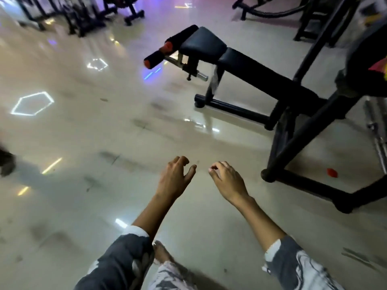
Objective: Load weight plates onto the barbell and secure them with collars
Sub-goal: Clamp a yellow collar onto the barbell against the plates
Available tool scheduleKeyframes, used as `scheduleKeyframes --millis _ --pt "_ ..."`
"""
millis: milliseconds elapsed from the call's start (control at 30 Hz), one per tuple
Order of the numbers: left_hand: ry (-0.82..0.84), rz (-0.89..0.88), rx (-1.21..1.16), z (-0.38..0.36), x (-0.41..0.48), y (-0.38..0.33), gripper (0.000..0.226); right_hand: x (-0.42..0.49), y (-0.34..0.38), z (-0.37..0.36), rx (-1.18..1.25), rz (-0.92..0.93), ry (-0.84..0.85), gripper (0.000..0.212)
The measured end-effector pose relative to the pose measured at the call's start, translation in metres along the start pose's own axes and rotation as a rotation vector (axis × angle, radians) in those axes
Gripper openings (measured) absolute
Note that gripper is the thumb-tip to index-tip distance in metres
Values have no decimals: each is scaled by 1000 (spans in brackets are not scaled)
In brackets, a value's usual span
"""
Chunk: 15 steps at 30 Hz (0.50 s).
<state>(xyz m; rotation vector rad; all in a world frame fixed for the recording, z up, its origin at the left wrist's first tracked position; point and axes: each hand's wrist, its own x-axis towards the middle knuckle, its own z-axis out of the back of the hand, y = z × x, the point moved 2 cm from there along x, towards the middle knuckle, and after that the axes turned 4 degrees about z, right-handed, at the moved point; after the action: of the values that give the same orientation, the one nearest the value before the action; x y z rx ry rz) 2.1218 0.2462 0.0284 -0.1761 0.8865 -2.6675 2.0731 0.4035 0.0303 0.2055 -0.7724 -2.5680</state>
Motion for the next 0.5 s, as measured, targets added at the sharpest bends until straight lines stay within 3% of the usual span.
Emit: scheduleKeyframes --millis 167,333,500 --pt "-42 198 109 61 54 115 41 103 94 -84 -8 122 146 33" --pt "-28 274 160 116 109 205 41 186 177 -140 -38 176 239 32" --pt "0 296 151 143 188 255 39 275 207 -166 -22 177 256 31"
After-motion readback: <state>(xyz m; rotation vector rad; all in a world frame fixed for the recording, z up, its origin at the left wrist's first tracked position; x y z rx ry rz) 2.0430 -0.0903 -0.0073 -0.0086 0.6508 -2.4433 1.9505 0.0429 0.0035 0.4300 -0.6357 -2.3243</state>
